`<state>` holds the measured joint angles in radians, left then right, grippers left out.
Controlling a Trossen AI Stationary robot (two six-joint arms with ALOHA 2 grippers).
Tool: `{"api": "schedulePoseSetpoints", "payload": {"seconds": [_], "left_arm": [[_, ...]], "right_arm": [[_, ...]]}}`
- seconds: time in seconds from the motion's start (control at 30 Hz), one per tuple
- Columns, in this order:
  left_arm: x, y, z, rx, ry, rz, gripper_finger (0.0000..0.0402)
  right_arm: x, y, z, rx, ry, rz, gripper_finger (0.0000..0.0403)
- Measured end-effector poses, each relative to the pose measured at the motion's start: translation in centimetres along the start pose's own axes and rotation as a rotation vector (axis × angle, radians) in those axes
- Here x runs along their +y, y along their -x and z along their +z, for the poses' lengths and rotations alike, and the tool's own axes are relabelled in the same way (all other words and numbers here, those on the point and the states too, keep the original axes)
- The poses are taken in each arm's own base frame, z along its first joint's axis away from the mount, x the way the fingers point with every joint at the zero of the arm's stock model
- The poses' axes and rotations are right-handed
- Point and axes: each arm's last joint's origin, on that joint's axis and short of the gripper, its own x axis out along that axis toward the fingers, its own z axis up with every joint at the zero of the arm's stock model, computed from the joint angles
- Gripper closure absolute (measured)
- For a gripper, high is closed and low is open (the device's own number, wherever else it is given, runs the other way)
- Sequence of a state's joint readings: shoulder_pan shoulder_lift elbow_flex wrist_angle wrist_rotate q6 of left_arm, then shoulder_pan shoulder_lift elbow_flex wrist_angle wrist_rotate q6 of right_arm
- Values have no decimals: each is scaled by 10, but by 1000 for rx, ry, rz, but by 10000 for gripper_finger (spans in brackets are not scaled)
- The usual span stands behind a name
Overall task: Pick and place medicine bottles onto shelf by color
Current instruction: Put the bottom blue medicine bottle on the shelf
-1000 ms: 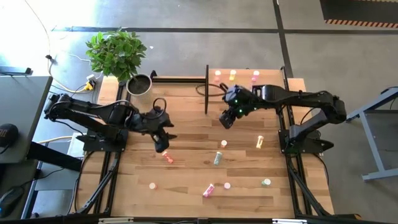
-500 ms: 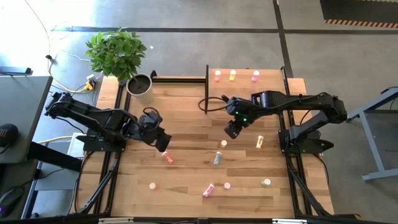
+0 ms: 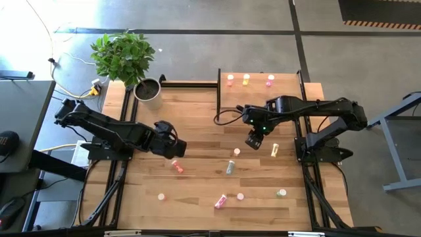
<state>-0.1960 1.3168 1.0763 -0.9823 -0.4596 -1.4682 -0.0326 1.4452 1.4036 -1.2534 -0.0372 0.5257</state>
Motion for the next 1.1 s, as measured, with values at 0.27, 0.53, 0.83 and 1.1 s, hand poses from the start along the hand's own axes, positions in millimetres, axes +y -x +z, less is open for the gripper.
{"api": "schedulePoseSetpoints", "payload": {"seconds": [0.27, 0.53, 0.83, 1.1], "left_arm": [[-8, -16, -9, 47, 0, 39, 163], [-12, -25, -16, 77, -24, 65, 163], [-9, -37, -24, 161, -83, 163, 163], [-7, -45, -32, 187, -10, 251, 163]], "right_arm": [[8, 0, -6, 40, -72, 46, 251], [23, -1, -16, 33, -175, 24, 251], [35, -1, -24, 14, -297, 15, 251], [36, -1, -24, 9, -228, 15, 251]]}}
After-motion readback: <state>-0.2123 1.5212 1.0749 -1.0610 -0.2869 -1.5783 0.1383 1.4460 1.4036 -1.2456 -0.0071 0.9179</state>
